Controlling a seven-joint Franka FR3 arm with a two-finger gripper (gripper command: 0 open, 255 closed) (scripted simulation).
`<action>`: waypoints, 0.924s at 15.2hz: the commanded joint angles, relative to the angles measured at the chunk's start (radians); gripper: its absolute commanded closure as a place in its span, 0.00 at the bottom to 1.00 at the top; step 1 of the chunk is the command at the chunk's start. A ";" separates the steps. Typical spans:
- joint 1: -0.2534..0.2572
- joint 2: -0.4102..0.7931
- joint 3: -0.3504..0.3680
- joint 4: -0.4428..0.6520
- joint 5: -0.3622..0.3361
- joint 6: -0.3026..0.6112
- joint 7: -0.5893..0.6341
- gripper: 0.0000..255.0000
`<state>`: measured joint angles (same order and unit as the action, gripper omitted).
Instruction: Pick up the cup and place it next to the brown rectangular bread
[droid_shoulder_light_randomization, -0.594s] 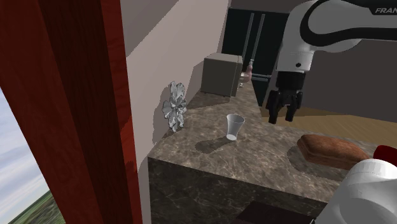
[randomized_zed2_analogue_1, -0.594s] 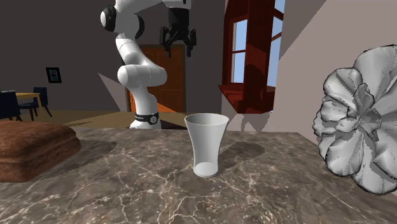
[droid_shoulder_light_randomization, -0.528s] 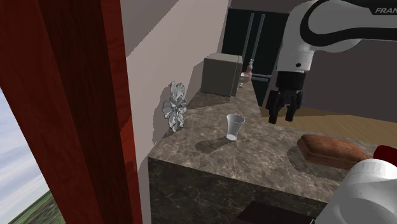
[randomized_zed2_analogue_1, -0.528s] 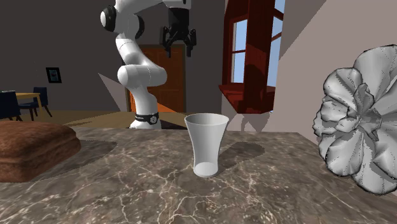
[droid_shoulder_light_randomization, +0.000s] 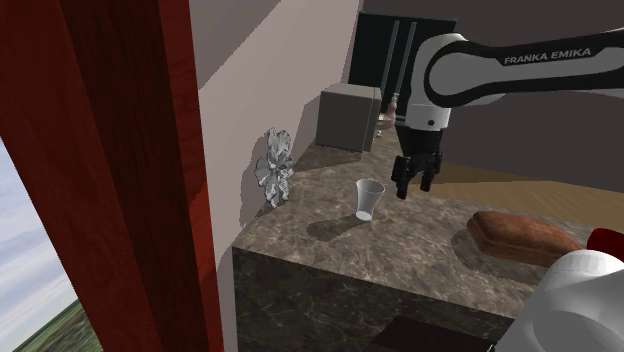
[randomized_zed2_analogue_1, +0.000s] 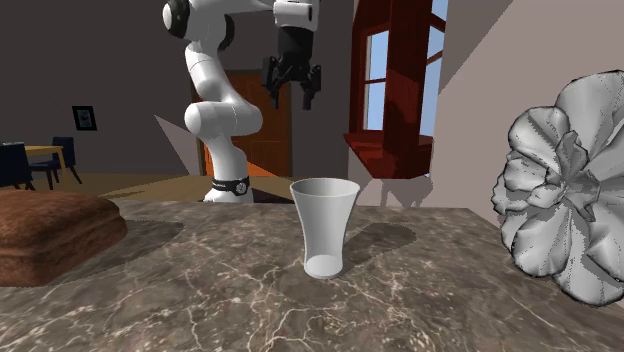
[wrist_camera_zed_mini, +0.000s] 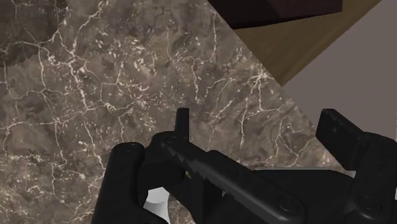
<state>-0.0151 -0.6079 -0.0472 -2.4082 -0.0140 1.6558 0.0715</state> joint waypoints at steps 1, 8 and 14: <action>-0.002 0.062 0.003 0.006 -0.029 0.072 -0.010 0.00; -0.019 0.288 0.009 0.071 -0.136 0.281 -0.029 0.00; -0.035 0.492 0.012 0.178 -0.239 0.421 -0.020 0.00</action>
<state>-0.0486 -0.1473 -0.0365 -2.2451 -0.2338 2.0520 0.0470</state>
